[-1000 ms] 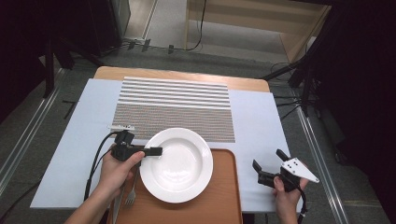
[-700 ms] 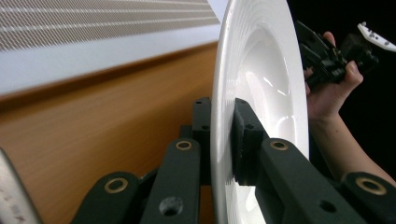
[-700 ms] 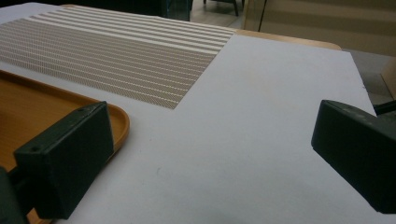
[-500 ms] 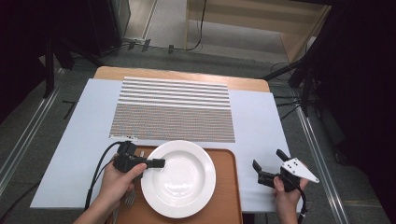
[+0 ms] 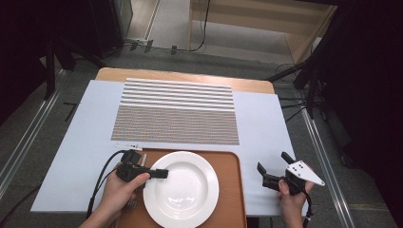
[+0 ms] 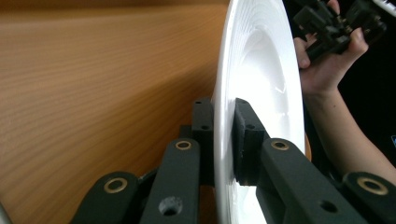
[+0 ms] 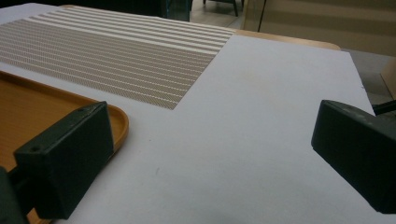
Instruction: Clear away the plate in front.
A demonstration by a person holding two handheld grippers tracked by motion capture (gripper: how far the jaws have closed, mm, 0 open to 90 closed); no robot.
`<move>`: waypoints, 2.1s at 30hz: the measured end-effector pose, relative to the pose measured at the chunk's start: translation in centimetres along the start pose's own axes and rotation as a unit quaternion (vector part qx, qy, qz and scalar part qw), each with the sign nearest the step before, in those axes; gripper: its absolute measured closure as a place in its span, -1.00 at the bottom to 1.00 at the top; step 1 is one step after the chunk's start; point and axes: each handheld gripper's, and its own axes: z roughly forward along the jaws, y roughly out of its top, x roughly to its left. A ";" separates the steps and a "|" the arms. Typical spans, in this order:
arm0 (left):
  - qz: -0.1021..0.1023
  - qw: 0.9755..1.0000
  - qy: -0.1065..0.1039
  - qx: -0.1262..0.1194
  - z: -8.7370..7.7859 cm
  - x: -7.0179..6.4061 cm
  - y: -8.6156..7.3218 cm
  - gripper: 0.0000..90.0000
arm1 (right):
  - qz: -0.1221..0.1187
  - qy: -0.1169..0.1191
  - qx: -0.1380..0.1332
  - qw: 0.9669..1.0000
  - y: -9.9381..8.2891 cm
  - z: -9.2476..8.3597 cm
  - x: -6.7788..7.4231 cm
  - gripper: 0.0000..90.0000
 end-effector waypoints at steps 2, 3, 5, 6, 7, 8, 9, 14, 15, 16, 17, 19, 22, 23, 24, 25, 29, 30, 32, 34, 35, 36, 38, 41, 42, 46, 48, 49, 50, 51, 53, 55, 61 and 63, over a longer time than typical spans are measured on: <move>0.000 1.000 0.005 0.004 0.1 0.0 0.1 0.77 | 0.000 0.000 0.000 1.000 0.0 0.0 0.0 -1.00; 0.000 1.000 0.005 0.004 0.1 0.0 0.1 0.77 | 0.000 0.000 0.000 1.000 0.0 0.0 0.0 -1.00; 0.002 1.000 0.013 0.006 0.2 0.0 0.1 0.78 | -0.001 0.000 0.001 1.000 0.0 0.0 0.0 -1.00; 0.003 1.000 0.015 0.008 0.2 0.0 0.1 0.78 | -0.001 0.000 0.001 1.000 0.0 0.0 0.0 -1.00; 0.002 1.000 0.017 0.009 0.2 0.0 0.1 0.77 | -0.001 0.000 0.001 1.000 0.0 0.0 0.0 -1.00; 0.004 1.000 0.020 0.009 0.3 0.0 0.1 0.77 | -0.001 0.000 0.001 1.000 0.0 0.0 0.0 -1.00; 0.010 1.000 0.026 0.012 0.3 -0.1 0.2 0.73 | 0.000 0.000 0.001 1.000 0.0 0.0 0.0 -1.00; 0.038 0.996 0.078 0.024 0.6 -0.3 0.2 0.64 | -0.001 0.000 0.001 1.000 0.0 0.0 0.1 -1.00; 0.038 0.996 0.078 0.024 0.6 -0.3 0.2 0.61 | -0.001 0.000 0.001 1.000 0.0 0.0 0.1 -1.00; 0.046 0.994 0.094 0.027 0.6 -0.4 0.2 0.56 | -0.001 0.000 0.001 1.000 0.0 0.0 0.0 -1.00; 0.053 0.992 0.109 0.030 0.7 -0.5 0.1 0.56 | -0.001 0.000 0.001 1.000 0.0 0.0 0.0 -1.00; 0.059 0.990 0.125 0.027 0.7 -0.5 0.1 0.49 | -0.001 0.000 0.001 1.000 0.0 0.0 0.0 -1.00; 0.074 0.984 0.160 0.016 0.6 -0.9 0.2 0.37 | -0.001 0.000 0.001 1.000 0.0 0.1 0.0 -1.00; 0.077 0.983 0.164 0.011 0.5 -1.0 0.2 0.35 | -0.001 0.000 0.002 1.000 0.0 0.1 0.0 -1.00; 0.081 0.982 0.172 0.005 0.4 -1.2 0.2 0.33 | -0.001 0.000 0.002 1.000 0.0 0.1 0.0 -1.00; 0.081 0.982 0.172 0.005 0.4 -1.2 0.2 0.31 | -0.001 0.000 0.002 1.000 0.0 0.1 0.0 -1.00; 0.096 0.977 0.189 -0.003 0.5 -1.5 0.2 0.12 | -0.002 0.000 0.001 1.000 0.0 0.1 0.0 -1.00; 0.097 0.977 0.191 -0.003 0.5 -1.4 0.1 0.09 | -0.002 0.000 0.001 1.000 0.0 0.1 0.0 -1.00; 0.098 0.977 0.189 -0.005 0.5 -1.4 0.1 0.07 | -0.001 -0.001 0.001 1.000 0.0 0.1 0.0 -1.00; 0.104 0.977 0.187 -0.010 0.3 -1.5 0.1 0.00 | -0.001 0.000 0.001 1.000 0.0 0.0 0.0 -1.00; 0.105 0.977 0.184 -0.013 0.3 -1.6 0.2 -0.02 | -0.001 0.000 0.001 1.000 0.0 0.0 0.0 -1.00; 0.109 0.977 0.183 -0.017 0.2 -1.7 0.2 -0.09 | -0.001 0.000 0.001 1.000 0.0 0.1 0.0 -1.00; 0.117 0.976 0.181 -0.025 0.0 -1.8 0.2 -0.17 | -0.001 0.000 0.001 1.000 0.0 0.1 0.0 -1.00; 0.131 0.975 0.177 -0.040 -0.5 -2.1 0.2 -0.32 | -0.001 0.000 0.002 1.000 0.0 0.1 0.1 -1.00; 0.133 0.975 0.174 -0.044 -0.6 -2.1 0.2 -0.37 | -0.001 0.000 0.002 1.000 0.0 0.1 0.0 -1.00; 0.141 0.975 0.163 -0.060 -1.0 -2.2 0.3 -0.51 | -0.001 0.000 0.002 1.000 0.0 0.1 0.1 -1.00; 0.147 0.973 0.165 -0.069 -1.2 -2.2 0.3 -0.62 | -0.001 0.000 0.002 1.000 0.0 0.1 0.1 -1.00; 0.150 0.973 0.161 -0.075 -1.5 -2.2 0.3 -0.66 | -0.002 0.000 0.002 1.000 0.0 0.1 0.1 -1.00; 0.150 0.973 0.161 -0.075 -1.5 -2.2 0.3 -0.69 | -0.002 0.000 0.002 1.000 0.0 0.1 0.1 -1.00; 0.151 0.972 0.161 -0.079 -1.6 -2.2 0.3 -0.73 | -0.002 0.000 0.002 1.000 0.0 0.1 0.1 -1.00; 0.160 0.971 0.159 -0.083 -1.9 -2.2 0.4 -0.80 | -0.001 0.000 0.002 1.000 0.0 0.1 0.1 -1.00; 0.164 0.969 0.165 -0.084 -2.0 -2.3 0.4 -0.99 | -0.002 0.000 0.002 1.000 0.0 0.1 0.1 -1.00; 0.174 0.967 0.160 -0.101 -2.6 -2.1 0.4 -1.00 | -0.002 0.000 0.002 1.000 0.0 0.1 0.1 -1.00; 0.174 0.966 0.159 -0.106 -3.0 -2.0 0.4 -1.00 | -0.002 0.000 0.002 1.000 0.0 0.1 0.1 -1.00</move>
